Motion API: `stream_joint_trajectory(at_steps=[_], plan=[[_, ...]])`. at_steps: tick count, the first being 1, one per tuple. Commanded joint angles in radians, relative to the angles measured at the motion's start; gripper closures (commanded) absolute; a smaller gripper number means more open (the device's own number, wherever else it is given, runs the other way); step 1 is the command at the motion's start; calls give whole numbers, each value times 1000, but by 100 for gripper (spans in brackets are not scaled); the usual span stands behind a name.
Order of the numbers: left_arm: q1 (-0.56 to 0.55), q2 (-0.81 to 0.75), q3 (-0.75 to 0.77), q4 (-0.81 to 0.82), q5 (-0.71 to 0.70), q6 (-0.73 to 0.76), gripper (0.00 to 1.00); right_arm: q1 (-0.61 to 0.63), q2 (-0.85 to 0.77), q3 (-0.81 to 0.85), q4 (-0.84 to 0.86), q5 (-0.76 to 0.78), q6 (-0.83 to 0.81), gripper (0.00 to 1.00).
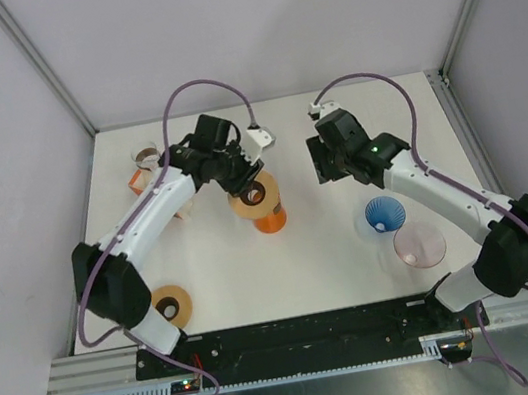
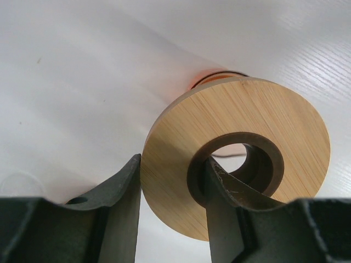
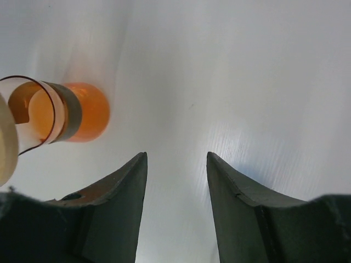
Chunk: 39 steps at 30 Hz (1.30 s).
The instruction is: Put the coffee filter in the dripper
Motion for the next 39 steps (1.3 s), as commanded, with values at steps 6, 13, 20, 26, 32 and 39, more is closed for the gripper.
stream_joint_trajectory(at_steps=[6, 13, 20, 26, 32, 39], plan=[[-73, 129, 144, -38, -83, -16, 100, -49, -107, -89, 37, -30, 32, 47], [-87, 181, 160, -39, -97, -10, 100, -62, -117, -117, 53, -49, 33, 47], [-89, 211, 162, -40, -80, -4, 99, -61, -121, -127, 59, -61, 32, 47], [-90, 232, 171, -40, -53, 0, 98, -59, -116, -130, 67, -83, 36, 46], [-87, 216, 205, -40, -28, -9, 100, -56, -100, -130, 153, -201, 75, 46], [-64, 220, 257, -41, -22, -39, 100, -44, -85, -130, 286, -306, 139, 45]])
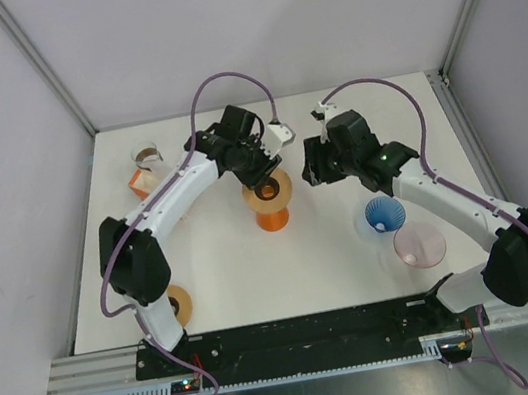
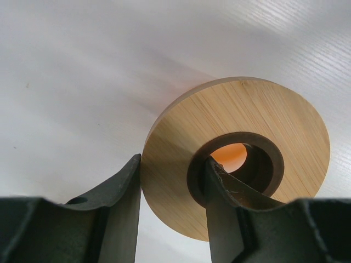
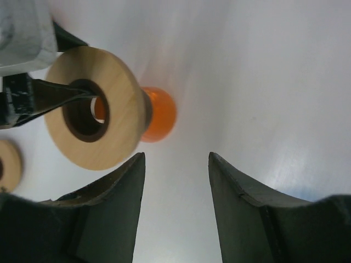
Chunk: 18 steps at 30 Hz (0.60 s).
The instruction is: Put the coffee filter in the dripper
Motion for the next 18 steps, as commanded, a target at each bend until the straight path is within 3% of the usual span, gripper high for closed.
stream_joint_trajectory(at_steps=[1, 18], plan=[[20, 3, 80, 13, 37, -31, 100, 8, 8, 4, 124, -84, 60, 45], [29, 42, 34, -13, 98, -45, 100, 31, 161, 4, 212, -201, 128, 40]])
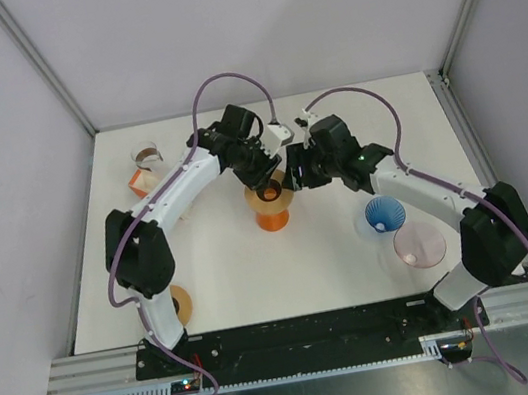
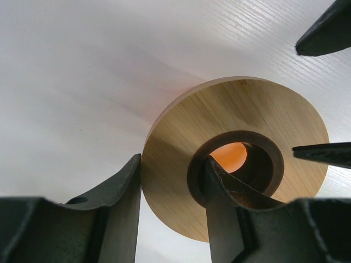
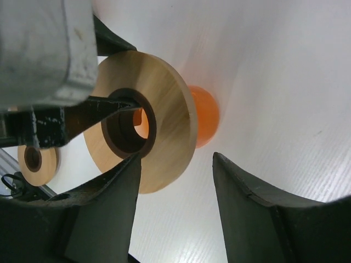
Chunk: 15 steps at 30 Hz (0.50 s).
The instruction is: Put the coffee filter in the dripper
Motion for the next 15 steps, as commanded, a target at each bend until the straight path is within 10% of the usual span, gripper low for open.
stream_joint_trajectory(at_steps=[1, 4, 15], plan=[[-1, -10, -11, 3, 24, -20, 100, 6, 33, 4, 71, -47, 29, 40], [0, -5, -20, 1, 30, -17, 99, 3, 67, 4, 79, -47, 36, 41], [1, -45, -5, 1, 41, -13, 49, -1, 116, 4, 74, -51, 44, 44]])
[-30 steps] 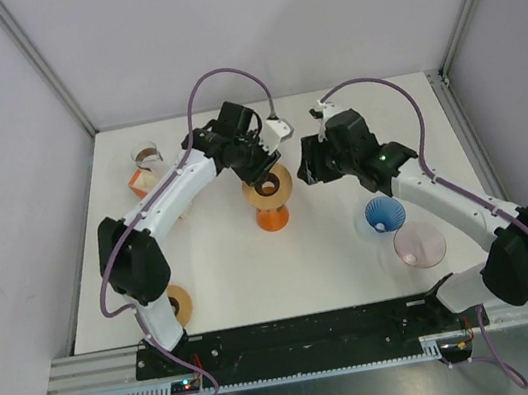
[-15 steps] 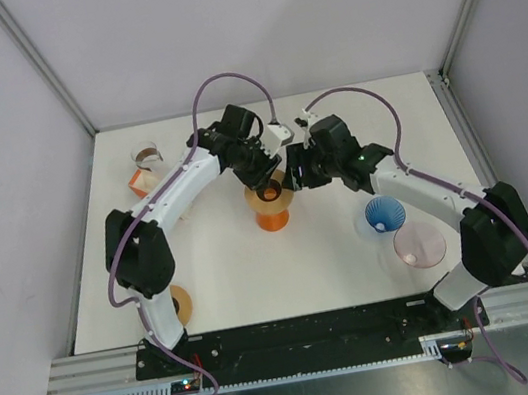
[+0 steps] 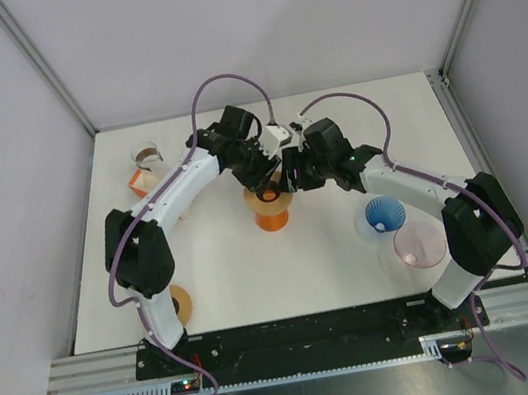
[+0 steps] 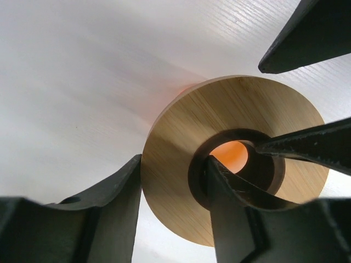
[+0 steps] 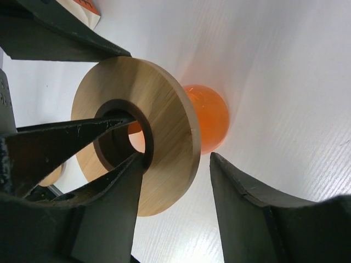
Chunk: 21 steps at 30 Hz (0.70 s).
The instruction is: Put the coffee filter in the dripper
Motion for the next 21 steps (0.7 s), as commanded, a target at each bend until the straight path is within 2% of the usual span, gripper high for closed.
stream_joint_trajectory(at_steps=[1, 6, 21], plan=[[-1, -49, 14, 0, 30, -10, 45, 0, 20, 4, 6, 11, 6, 44], [6, -74, 36, 0, 29, -10, 30, 0, -3, 4, 2, 17, 4, 44], [63, -176, 70, 2, 33, -17, 22, -38, -125, 5, 21, 11, -3, 40]])
